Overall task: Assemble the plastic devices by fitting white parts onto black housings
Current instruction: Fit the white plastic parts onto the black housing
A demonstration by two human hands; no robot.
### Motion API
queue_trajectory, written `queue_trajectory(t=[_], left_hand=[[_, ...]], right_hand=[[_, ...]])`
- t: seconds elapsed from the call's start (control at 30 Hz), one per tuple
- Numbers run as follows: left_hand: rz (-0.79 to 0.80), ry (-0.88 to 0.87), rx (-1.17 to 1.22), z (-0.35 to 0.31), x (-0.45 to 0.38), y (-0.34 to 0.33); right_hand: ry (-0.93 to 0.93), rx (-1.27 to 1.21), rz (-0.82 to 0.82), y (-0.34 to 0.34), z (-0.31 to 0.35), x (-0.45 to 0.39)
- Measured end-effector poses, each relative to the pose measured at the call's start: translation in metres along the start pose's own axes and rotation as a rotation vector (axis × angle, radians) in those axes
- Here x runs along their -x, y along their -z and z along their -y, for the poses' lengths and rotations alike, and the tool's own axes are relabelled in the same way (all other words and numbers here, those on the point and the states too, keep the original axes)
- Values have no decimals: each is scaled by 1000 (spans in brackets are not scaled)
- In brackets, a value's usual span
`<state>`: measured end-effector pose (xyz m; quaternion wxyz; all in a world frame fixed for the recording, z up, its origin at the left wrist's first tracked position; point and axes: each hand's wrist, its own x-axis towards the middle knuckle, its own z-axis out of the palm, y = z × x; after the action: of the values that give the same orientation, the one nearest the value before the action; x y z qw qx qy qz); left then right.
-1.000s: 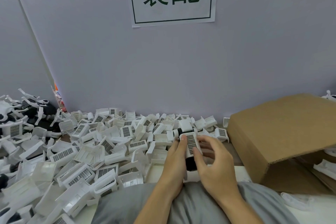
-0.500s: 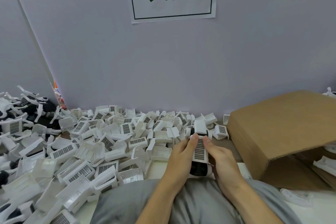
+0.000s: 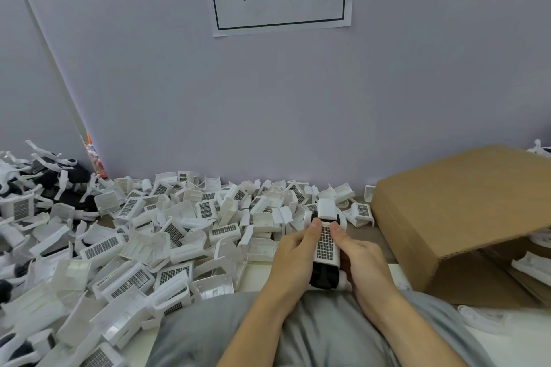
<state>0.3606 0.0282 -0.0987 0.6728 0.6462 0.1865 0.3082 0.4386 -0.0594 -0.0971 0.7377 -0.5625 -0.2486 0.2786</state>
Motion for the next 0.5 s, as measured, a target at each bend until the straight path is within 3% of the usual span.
queue_trajectory(t=[0.3,0.5], left_hand=[[5,14,-6,-3,3,0],[14,109,155,-4,0,0]], right_hand=[[41,96,-26,1,-2,-2],[35,107,-21,0,-5,-4]])
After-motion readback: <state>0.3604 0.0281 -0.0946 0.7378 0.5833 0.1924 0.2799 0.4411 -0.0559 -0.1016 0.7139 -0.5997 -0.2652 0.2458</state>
